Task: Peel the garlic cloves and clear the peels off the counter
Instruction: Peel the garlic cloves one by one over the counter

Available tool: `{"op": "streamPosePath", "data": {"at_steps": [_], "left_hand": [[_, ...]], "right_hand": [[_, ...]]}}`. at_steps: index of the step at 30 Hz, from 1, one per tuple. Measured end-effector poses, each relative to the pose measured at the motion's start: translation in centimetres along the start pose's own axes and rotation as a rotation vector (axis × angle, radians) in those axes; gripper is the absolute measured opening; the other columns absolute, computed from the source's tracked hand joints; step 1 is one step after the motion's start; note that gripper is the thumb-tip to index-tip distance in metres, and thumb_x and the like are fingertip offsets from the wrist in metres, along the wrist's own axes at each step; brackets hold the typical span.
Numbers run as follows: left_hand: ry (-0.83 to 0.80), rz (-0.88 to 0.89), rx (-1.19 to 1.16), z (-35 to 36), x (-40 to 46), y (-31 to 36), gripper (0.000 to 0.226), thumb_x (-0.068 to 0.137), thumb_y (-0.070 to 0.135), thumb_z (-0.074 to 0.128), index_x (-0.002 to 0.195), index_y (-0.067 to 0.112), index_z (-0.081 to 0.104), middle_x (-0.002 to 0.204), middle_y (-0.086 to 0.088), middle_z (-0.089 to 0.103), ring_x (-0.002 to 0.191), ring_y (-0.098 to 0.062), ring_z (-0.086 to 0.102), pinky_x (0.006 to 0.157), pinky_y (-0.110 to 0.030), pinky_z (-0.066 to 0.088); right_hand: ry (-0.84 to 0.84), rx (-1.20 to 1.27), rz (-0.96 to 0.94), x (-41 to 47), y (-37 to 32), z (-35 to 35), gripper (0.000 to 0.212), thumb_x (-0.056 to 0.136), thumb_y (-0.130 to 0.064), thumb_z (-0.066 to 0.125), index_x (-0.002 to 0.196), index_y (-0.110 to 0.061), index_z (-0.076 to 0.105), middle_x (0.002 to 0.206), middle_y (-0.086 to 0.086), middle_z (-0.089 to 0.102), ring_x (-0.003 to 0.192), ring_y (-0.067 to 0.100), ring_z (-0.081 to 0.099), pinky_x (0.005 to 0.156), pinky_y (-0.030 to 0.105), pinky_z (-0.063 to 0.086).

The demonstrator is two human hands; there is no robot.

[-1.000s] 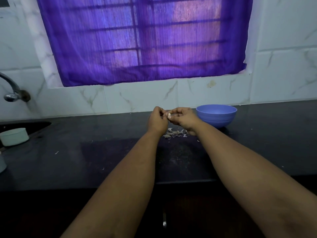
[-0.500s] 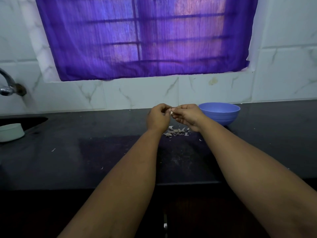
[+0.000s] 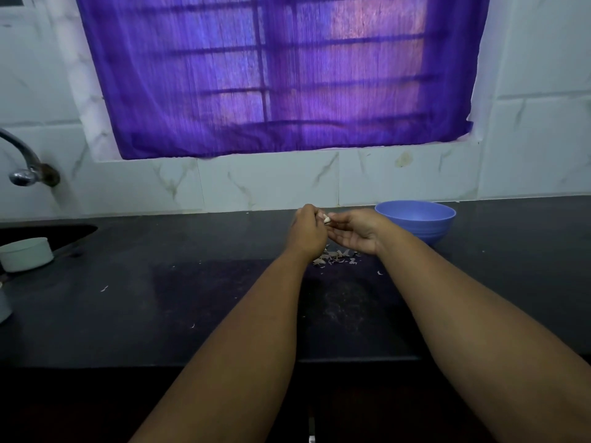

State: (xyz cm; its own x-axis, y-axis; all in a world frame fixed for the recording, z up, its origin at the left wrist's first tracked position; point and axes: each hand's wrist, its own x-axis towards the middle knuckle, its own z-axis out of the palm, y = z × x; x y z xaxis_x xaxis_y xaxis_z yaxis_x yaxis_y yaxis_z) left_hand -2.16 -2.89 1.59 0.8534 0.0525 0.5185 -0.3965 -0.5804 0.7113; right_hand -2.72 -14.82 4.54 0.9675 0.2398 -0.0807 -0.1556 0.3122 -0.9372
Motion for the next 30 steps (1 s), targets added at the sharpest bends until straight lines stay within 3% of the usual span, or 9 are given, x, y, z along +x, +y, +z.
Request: {"op": "streamPosePath", "data": {"at_steps": [5,9,12,15,19,21,23,26,30], "left_hand": [[0.013,-0.048,-0.151,-0.1,0.1,-0.1,0.022,0.096,0.011,0.039,0.077,0.019,0.045,0.103,-0.013,0.053,0.087,-0.021,0.050,0.074,-0.033,0.043],[-0.012,-0.086,-0.235,-0.3,0.1,0.2,0.027,0.097,0.013,0.039,0.073,0.024,0.046,0.091,-0.010,0.051,0.082,-0.022,0.048,0.075,-0.038,0.043],[0.024,-0.114,-0.278,-0.4,0.0,0.5,0.027,0.097,0.013,0.039,0.071,0.019,0.045,0.079,-0.007,0.049,0.078,-0.024,0.048,0.075,-0.044,0.046],[0.045,-0.165,-0.307,-0.9,-0.1,0.8,0.028,0.096,0.015,0.040,0.068,0.015,0.048,0.070,-0.004,0.049,0.072,-0.022,0.047,0.069,-0.038,0.043],[-0.042,-0.117,-0.057,-1.0,-0.2,0.5,0.027,0.092,0.019,0.045,0.070,0.008,0.054,0.069,-0.009,0.054,0.066,-0.024,0.053,0.061,-0.031,0.042],[-0.100,-0.096,0.126,-0.9,-0.1,0.1,0.024,0.089,0.021,0.054,0.072,0.007,0.063,0.068,-0.009,0.061,0.067,-0.026,0.060,0.064,-0.032,0.049],[-0.154,-0.098,0.228,-0.9,0.0,0.0,0.014,0.083,0.023,0.069,0.071,0.015,0.068,0.068,-0.001,0.065,0.064,-0.017,0.061,0.065,-0.027,0.051],[-0.141,-0.127,0.241,-1.2,0.3,-0.1,0.015,0.075,0.017,0.079,0.065,0.018,0.068,0.062,0.002,0.065,0.052,-0.009,0.059,0.060,-0.022,0.048],[-0.155,-0.157,0.244,-1.3,0.3,-0.2,0.025,0.064,0.023,0.089,0.061,0.013,0.066,0.062,-0.001,0.070,0.054,-0.013,0.064,0.061,-0.026,0.055]], "right_hand": [[0.026,0.069,0.019,-0.1,-0.2,0.1,0.018,0.098,0.003,0.043,0.086,0.001,0.056,0.079,0.012,0.061,0.057,0.014,0.068,0.056,0.021,0.056],[0.053,0.045,-0.082,0.1,-0.7,-0.4,0.010,0.096,0.004,0.048,0.092,0.003,0.057,0.086,0.016,0.064,0.077,0.020,0.067,0.062,0.023,0.058],[0.124,-0.001,-0.123,0.1,-0.8,-0.8,0.013,0.097,0.006,0.045,0.091,0.002,0.056,0.083,0.014,0.063,0.076,0.020,0.065,0.061,0.022,0.057],[0.176,-0.084,-0.138,0.2,-1.0,-1.3,0.018,0.098,0.006,0.042,0.087,-0.002,0.055,0.083,0.014,0.062,0.075,0.019,0.065,0.059,0.021,0.057],[0.197,-0.191,-0.157,0.2,-0.8,-1.1,0.018,0.096,0.006,0.043,0.092,-0.003,0.058,0.086,0.013,0.062,0.075,0.018,0.066,0.065,0.023,0.057],[0.204,-0.216,-0.164,0.4,-0.6,-1.0,0.018,0.096,0.005,0.044,0.101,-0.001,0.060,0.089,0.013,0.063,0.075,0.019,0.067,0.068,0.024,0.058],[0.203,-0.215,-0.171,0.5,-0.6,-1.0,0.014,0.097,0.000,0.049,0.105,0.000,0.061,0.089,0.013,0.063,0.076,0.019,0.067,0.069,0.025,0.058],[0.181,-0.241,-0.194,0.7,-0.5,-1.1,0.008,0.095,-0.003,0.056,0.099,-0.003,0.063,0.084,0.010,0.064,0.074,0.017,0.067,0.071,0.025,0.058],[0.181,-0.324,-0.223,0.9,-0.2,-1.4,0.011,0.092,-0.002,0.060,0.090,-0.010,0.066,0.084,0.007,0.066,0.073,0.015,0.067,0.066,0.023,0.056]]}}
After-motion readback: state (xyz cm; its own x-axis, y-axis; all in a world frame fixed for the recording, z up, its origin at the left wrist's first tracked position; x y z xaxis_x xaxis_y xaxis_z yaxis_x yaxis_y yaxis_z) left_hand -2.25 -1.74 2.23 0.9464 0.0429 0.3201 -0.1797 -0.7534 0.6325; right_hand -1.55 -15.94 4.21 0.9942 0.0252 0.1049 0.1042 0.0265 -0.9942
